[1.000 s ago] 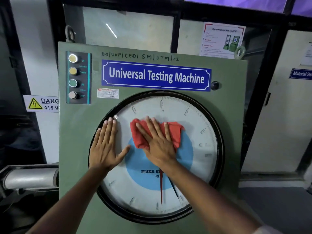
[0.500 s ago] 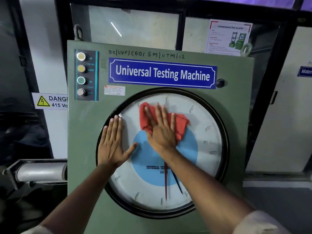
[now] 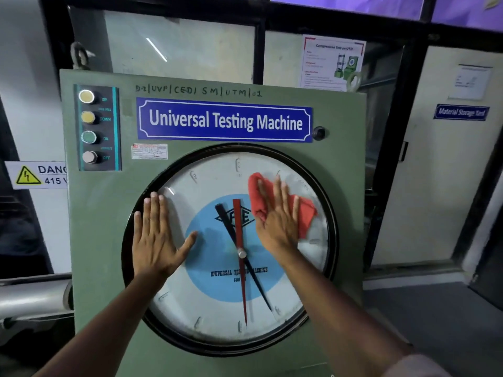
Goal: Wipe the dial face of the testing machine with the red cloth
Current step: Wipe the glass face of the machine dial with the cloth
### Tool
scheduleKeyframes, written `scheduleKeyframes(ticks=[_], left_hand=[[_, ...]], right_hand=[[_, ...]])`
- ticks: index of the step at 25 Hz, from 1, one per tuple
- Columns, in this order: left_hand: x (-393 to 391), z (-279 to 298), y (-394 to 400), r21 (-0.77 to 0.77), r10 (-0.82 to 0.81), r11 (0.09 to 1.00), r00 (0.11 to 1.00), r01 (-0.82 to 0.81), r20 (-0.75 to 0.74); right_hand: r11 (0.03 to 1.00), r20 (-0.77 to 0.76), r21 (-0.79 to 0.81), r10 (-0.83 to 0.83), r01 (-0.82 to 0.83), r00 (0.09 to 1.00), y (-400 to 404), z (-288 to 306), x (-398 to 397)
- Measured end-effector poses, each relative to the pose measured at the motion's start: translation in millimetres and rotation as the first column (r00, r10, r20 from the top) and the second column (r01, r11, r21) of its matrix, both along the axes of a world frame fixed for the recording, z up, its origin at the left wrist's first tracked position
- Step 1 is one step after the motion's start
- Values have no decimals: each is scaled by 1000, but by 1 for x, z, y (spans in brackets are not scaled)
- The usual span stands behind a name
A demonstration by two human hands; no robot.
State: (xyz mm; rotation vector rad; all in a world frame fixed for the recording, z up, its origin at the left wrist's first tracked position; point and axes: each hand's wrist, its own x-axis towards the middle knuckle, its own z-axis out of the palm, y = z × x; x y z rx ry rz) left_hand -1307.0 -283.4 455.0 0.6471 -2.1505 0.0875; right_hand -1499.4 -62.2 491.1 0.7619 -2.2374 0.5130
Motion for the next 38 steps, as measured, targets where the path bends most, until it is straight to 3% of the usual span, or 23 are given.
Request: scheduleKeyframes(ticks=[4,9,19,24,28,30,33,38], left_hand=[[3,4,3,-6,2,1000,1000,-2,30],[-1,1,4,-5,-1,1000,1000,1,-2],[-6,-6,-8,-43,0,999,1000,-1,-29],[-8,-8,-11,-59,-11,998,998,7,-65],[-4,-5,-8,-56,3,998,999,-5,-38],[-2,-2,-2,-36,5,999,1000,-6,-28],[0,2,4,-17,16,1000,1000,-16,9],[1,12,15,-28,34,999,999,-33,41]], right_hand=[[973,275,-191,-74,130,959,19,-43,4],[802,457,-549,52,235,888,6,22,-9],[978,-9,-203,43,-44,999,-75,62,27],[981,-272,78,192,-177,943,-115,54,53],[938,-357,253,316,-235,879,-111,58,49],[953,-323,201,283,-227,903,-90,73,29],[994,-162,-3,109,-111,981,-35,79,-14],[940,145,-301,-121,161,982,51,-4,-48]])
